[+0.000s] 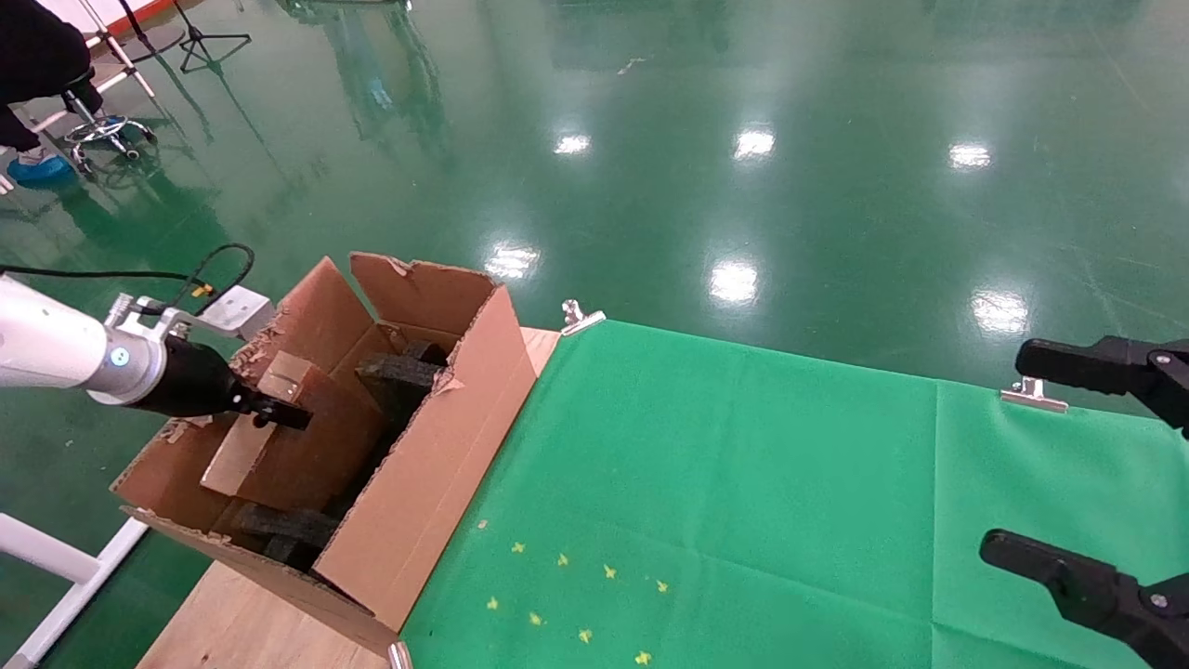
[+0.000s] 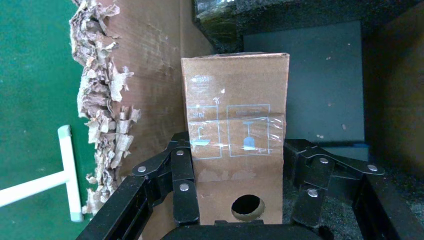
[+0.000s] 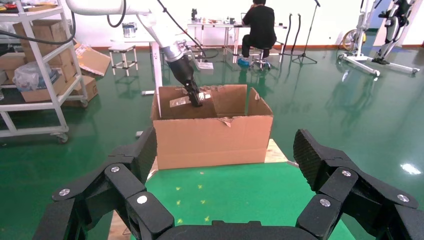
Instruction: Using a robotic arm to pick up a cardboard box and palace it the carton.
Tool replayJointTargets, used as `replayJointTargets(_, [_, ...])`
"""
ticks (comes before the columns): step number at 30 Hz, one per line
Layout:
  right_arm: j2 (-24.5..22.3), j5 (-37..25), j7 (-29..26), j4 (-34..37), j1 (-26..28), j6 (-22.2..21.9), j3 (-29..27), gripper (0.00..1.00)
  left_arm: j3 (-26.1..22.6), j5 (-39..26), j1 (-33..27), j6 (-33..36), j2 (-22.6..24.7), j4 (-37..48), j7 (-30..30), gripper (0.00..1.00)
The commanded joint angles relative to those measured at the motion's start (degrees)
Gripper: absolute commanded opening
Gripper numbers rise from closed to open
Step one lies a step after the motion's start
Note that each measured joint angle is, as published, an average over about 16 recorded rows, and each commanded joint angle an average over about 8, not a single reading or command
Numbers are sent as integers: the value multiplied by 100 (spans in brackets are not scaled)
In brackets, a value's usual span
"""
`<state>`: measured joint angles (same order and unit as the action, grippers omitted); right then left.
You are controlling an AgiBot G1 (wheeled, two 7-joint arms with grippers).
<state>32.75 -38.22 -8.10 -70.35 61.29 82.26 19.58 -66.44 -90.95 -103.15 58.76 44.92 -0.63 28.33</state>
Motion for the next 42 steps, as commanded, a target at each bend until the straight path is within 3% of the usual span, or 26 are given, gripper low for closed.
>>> replayJointTargets(1, [0, 0, 0, 0, 0, -1, 0, 100, 9, 15, 41, -21, 12, 15, -16, 100])
replayJointTargets(28, [0, 0, 0, 1, -1, -1, 0, 100, 41, 39, -216, 90, -47, -101, -32, 100])
replayJointTargets(42, [0, 0, 0, 1, -1, -1, 0, 100, 510, 753, -1035, 1224, -659, -1104, -106, 100])
